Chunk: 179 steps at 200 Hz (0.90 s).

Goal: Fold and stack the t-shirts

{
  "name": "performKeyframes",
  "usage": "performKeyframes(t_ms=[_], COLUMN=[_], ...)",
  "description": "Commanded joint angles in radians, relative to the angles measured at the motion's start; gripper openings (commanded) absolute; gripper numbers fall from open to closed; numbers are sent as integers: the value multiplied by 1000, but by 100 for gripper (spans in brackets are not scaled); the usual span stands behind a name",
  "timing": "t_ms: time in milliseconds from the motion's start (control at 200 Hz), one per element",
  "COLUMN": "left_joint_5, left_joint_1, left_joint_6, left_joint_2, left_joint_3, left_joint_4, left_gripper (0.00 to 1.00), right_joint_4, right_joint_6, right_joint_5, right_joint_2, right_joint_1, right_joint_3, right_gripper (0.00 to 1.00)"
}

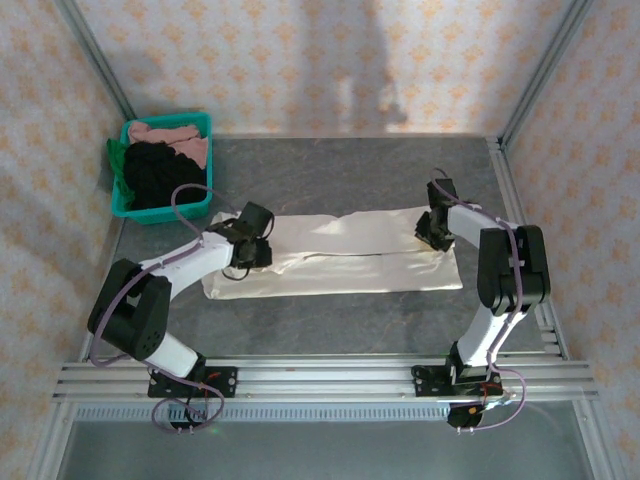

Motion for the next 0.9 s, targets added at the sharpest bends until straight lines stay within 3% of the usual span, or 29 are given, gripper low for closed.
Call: performKeyframes(t_ms=[0, 95, 180, 260, 400, 495, 611, 756, 891], left_joint_5=[12, 98, 170, 179, 104, 93, 70, 67, 70], left_joint_1=[6, 20, 64, 119, 182, 226, 257, 289, 312], left_joint_6=[-15, -22, -23, -23, 16, 33, 38, 36, 21], left_joint_2=[-61, -102, -157, -197, -114, 9, 150, 314, 380], left_joint_3=[-41, -57, -58, -35, 97, 184, 263, 373, 416], left_joint_4=[-36, -26, -16, -13, -55, -69, -56, -72, -57], left_gripper=[22, 16, 16, 28, 42, 42, 51, 48, 47], right_joint_4=[19, 101, 227, 378, 475, 491, 448, 402, 333], right_joint_6=[-24, -102, -183, -253, -339, -368, -422, -463, -507], right_joint_5=[38, 43, 37, -42, -32, -49, 5, 25, 124], right_joint_2=[-81, -211, -320, -363, -263, -151, -38, 74, 180], right_joint_1=[7, 73, 194, 359, 678, 812, 904, 930, 956], right_joint_3=[-25, -77, -136, -181, -119, -36, 56, 142, 231], right_gripper=[29, 40, 48, 53, 53, 52, 54, 54, 54])
